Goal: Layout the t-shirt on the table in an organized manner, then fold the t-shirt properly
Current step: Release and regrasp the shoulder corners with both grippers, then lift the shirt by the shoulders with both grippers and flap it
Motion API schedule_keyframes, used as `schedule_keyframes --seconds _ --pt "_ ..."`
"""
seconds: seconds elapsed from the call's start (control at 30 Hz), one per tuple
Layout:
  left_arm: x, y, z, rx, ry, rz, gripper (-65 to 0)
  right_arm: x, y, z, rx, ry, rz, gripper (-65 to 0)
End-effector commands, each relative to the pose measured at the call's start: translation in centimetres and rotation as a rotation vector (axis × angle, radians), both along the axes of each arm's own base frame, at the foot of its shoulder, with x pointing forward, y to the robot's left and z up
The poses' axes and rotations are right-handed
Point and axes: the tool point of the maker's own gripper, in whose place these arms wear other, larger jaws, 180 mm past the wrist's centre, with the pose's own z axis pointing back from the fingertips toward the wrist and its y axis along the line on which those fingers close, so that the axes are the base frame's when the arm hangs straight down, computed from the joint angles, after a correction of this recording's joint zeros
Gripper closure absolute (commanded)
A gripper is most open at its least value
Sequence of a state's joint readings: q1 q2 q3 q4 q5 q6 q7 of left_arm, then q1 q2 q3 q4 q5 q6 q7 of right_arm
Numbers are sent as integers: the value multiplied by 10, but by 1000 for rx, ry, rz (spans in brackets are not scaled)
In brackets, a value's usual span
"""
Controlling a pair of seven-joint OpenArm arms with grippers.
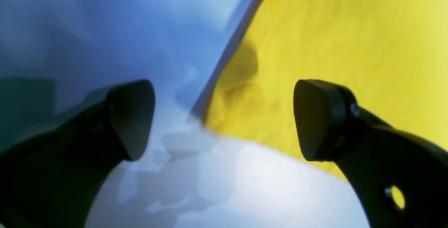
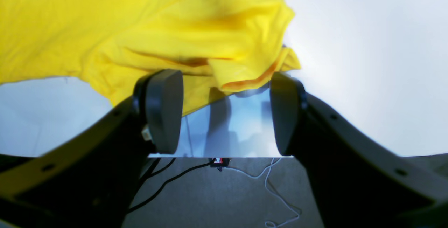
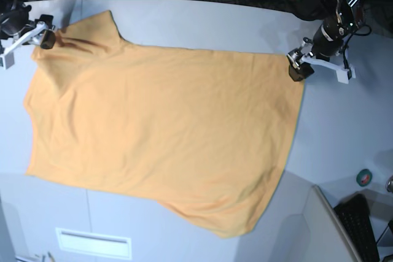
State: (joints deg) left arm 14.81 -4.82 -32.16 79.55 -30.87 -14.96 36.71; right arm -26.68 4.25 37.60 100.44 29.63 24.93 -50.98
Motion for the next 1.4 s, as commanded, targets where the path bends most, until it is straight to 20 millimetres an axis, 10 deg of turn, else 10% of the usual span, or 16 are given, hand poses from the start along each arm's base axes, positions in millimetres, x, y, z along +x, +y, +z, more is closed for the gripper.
schedule_keyframes --seconds 0.0,0.13,0.43,0.63,0.8,1.2,1.37 --pt "3 -6 1 -5 -3 -28 -599 8 -6 9 -14 -41 -1 -369" --pt "10 -30 -2 -27 -1 -88 -522 17 -6 9 -10 -80 -7 -372" --pt "15 -34 -7 -41 7 -94 0 28 -21 -22 46 -23 -54 -374" --pt "13 -31 -8 -38 9 -88 0 31 -18 -37 91 1 -73 -351" --pt "5 -29 -8 -29 20 -91 0 20 -4 -40 114 -2 49 0" --pt "-10 -32 47 82 -74 -169 0 1 -17 -4 -3 54 121 0" --pt "19 -37 76 111 -169 -194 0 35 -20 16 -34 3 146 0"
